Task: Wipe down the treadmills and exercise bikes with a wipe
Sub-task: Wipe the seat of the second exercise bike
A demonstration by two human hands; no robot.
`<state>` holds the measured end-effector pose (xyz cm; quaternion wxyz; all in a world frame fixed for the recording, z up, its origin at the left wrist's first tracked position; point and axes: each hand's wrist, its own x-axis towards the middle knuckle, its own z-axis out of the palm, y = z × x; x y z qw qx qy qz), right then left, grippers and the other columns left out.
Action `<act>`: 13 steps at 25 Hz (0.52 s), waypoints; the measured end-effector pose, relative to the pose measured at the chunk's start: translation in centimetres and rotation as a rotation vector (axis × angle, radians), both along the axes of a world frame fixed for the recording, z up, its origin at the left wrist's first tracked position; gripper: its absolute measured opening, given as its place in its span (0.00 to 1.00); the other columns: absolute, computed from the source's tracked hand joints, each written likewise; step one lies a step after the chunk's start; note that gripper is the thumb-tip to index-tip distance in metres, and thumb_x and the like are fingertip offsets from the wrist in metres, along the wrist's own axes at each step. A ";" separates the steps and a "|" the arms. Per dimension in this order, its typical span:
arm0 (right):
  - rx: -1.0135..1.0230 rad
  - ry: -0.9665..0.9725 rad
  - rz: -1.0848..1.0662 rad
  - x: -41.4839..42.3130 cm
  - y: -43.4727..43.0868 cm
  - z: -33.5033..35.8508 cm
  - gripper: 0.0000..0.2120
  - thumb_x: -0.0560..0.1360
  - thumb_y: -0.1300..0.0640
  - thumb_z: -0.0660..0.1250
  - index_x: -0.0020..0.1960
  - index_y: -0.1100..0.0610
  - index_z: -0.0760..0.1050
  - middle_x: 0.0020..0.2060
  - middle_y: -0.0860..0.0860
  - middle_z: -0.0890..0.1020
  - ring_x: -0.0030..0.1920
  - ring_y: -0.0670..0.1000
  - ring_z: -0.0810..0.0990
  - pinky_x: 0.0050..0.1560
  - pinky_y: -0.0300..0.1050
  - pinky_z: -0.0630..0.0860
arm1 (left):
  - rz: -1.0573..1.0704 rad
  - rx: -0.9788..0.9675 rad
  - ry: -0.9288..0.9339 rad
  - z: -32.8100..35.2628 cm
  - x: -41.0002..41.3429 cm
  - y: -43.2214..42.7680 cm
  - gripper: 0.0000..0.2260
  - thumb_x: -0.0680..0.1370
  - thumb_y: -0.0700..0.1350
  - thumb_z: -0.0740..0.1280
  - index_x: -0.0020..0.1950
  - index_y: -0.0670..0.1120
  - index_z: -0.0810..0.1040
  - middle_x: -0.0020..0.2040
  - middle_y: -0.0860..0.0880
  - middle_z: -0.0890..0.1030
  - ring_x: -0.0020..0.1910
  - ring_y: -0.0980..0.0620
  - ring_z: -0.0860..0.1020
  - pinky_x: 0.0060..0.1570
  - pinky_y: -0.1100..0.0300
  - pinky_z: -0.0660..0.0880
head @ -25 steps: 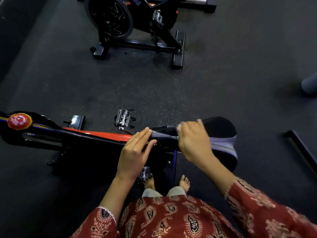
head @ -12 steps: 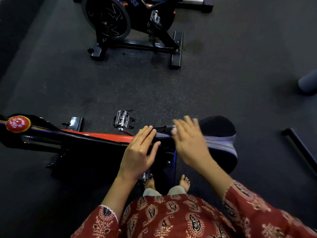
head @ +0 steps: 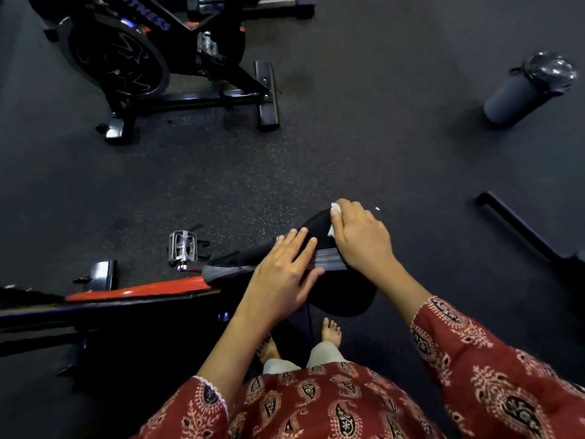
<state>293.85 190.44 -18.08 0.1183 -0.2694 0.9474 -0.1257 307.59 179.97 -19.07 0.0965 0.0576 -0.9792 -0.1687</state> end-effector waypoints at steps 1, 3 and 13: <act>-0.026 -0.070 -0.102 0.3 0.5 0.2 0.19 0.83 0.49 0.48 0.63 0.58 0.70 0.58 0.55 0.77 0.58 0.60 0.76 0.54 0.56 0.70 | -0.031 -0.002 -0.015 -0.1 -0.6 0.7 0.24 0.78 0.52 0.57 0.65 0.36 0.75 0.66 0.37 0.74 0.65 0.39 0.73 0.65 0.44 0.65; -0.122 -0.193 -0.282 1.6 1.6 0.7 0.18 0.83 0.49 0.48 0.63 0.60 0.68 0.60 0.58 0.77 0.60 0.61 0.75 0.55 0.56 0.68 | -0.059 0.005 -0.016 -0.2 -1.3 1.6 0.25 0.78 0.51 0.57 0.68 0.35 0.72 0.68 0.37 0.71 0.68 0.39 0.70 0.69 0.47 0.61; -0.331 -0.498 -0.340 5.2 3.6 0.7 0.26 0.84 0.52 0.46 0.78 0.62 0.46 0.78 0.55 0.51 0.77 0.51 0.49 0.75 0.53 0.44 | -0.085 0.029 -0.022 -0.7 -1.4 2.3 0.27 0.83 0.54 0.48 0.72 0.35 0.65 0.73 0.38 0.64 0.73 0.47 0.57 0.73 0.55 0.48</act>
